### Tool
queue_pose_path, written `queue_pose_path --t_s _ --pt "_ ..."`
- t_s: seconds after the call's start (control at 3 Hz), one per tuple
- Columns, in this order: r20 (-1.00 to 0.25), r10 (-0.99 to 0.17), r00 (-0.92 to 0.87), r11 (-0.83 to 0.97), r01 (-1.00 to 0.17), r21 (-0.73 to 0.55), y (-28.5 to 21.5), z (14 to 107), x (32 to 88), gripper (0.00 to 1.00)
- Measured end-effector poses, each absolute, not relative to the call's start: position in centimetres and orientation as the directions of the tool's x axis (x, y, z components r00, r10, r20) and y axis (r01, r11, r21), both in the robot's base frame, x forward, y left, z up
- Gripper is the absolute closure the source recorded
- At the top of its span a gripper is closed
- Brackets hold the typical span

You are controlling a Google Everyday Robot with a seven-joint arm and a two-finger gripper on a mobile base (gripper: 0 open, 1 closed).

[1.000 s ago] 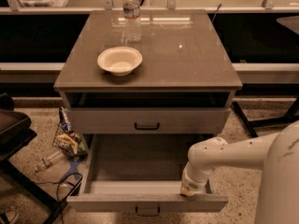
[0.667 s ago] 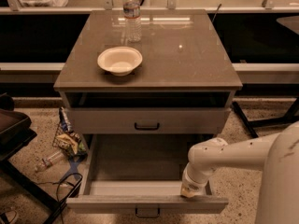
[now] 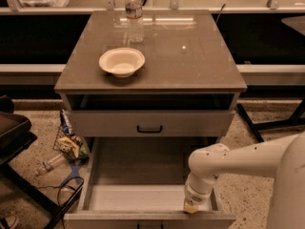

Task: Open middle drawer

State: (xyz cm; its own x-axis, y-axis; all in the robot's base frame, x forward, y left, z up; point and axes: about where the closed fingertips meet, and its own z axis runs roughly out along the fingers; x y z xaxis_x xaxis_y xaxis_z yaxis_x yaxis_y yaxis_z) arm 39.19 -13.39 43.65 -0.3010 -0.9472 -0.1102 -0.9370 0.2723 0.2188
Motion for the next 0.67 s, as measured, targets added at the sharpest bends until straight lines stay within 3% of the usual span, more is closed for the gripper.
queue_pose_path --t_s 0.33,0.67 --pt "-0.109 -0.947 -0.301 0.272 -0.937 0.221 -13.39 43.59 39.11 0.87" --pt "-0.108 -0.948 -0.300 0.271 -0.936 0.224 -13.40 43.49 38.97 0.56"
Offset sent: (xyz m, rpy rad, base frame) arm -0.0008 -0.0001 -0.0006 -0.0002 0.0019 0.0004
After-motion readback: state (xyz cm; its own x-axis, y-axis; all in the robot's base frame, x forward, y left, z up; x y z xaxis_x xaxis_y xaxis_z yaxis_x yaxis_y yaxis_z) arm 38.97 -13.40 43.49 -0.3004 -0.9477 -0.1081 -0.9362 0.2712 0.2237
